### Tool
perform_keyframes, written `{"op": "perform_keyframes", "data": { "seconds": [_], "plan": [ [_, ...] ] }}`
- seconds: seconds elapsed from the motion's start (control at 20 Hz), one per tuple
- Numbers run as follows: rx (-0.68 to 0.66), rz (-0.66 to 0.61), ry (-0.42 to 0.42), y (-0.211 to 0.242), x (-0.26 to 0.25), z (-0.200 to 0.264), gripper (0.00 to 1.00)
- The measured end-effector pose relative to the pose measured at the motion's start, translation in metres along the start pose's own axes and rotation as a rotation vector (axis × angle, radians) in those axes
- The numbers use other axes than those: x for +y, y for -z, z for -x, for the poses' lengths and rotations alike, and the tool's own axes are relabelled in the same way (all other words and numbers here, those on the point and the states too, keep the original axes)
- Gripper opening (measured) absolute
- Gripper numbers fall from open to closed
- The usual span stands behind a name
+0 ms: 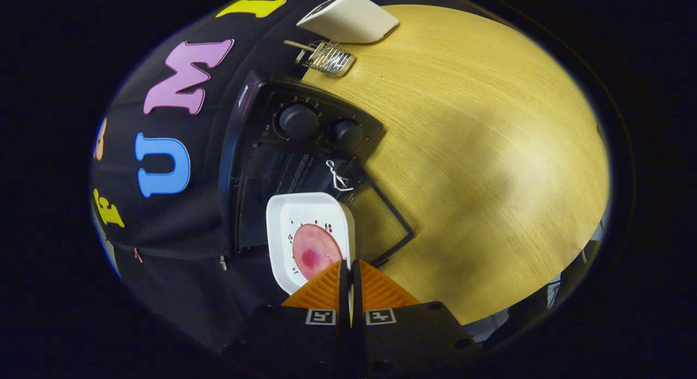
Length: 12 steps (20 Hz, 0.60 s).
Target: Open the toaster oven, put the food inside, and close the toaster oven door.
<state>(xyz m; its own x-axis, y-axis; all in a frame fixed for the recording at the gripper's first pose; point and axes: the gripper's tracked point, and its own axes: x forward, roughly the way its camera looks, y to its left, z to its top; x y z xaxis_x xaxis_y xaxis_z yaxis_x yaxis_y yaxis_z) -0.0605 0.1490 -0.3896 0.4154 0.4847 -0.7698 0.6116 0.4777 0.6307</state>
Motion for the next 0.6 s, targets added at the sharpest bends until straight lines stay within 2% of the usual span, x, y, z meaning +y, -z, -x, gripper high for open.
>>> {"op": "perform_keyframes", "data": {
  "seconds": [0.35, 0.6],
  "plan": [
    [-0.128, -0.169, 0.060, -0.010, 0.028, -0.048, 0.05],
    [-0.233, -0.361, 0.083, -0.012, 0.040, -0.073, 0.05]
  ]
}}
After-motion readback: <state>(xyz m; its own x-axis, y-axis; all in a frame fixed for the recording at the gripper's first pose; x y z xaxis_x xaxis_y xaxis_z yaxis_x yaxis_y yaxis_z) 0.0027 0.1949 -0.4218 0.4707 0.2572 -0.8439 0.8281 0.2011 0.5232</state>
